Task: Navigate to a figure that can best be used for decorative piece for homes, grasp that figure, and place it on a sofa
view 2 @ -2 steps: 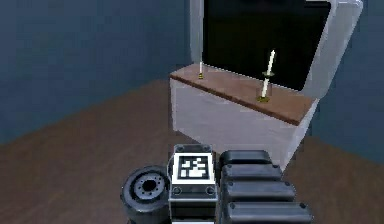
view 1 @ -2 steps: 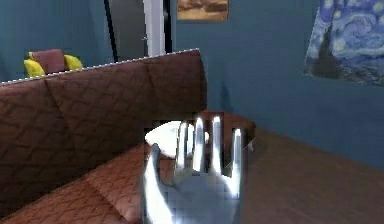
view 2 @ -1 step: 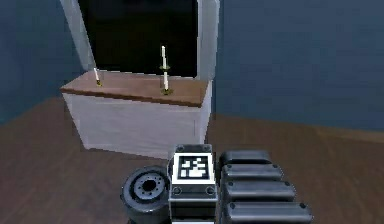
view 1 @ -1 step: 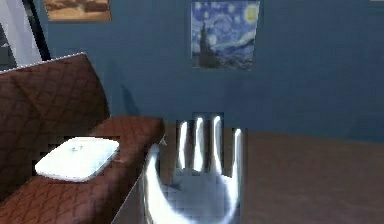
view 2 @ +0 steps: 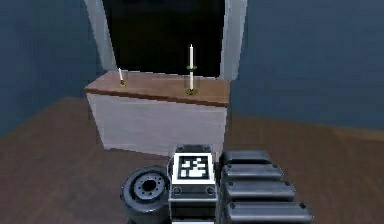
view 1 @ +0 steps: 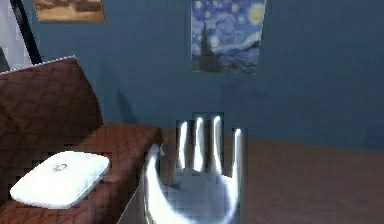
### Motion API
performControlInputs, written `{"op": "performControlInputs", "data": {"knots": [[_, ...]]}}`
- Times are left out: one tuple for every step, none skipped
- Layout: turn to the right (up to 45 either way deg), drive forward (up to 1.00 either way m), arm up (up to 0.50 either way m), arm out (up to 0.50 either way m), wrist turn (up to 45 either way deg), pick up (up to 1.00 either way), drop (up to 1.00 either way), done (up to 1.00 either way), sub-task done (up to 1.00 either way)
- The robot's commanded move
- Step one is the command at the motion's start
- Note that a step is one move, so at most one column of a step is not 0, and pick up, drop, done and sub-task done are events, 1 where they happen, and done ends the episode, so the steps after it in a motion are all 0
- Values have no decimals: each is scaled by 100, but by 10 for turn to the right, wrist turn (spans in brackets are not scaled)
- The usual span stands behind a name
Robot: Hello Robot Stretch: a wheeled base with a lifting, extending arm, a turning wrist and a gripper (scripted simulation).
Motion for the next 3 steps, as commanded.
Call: {"op": "performControlInputs", "data": {"knots": [[450,0,0,0,0,0,0,0,0],[120,0,0,0,0,0,0,0,0],[30,0,0,0,0,0,0,0,0]]}}
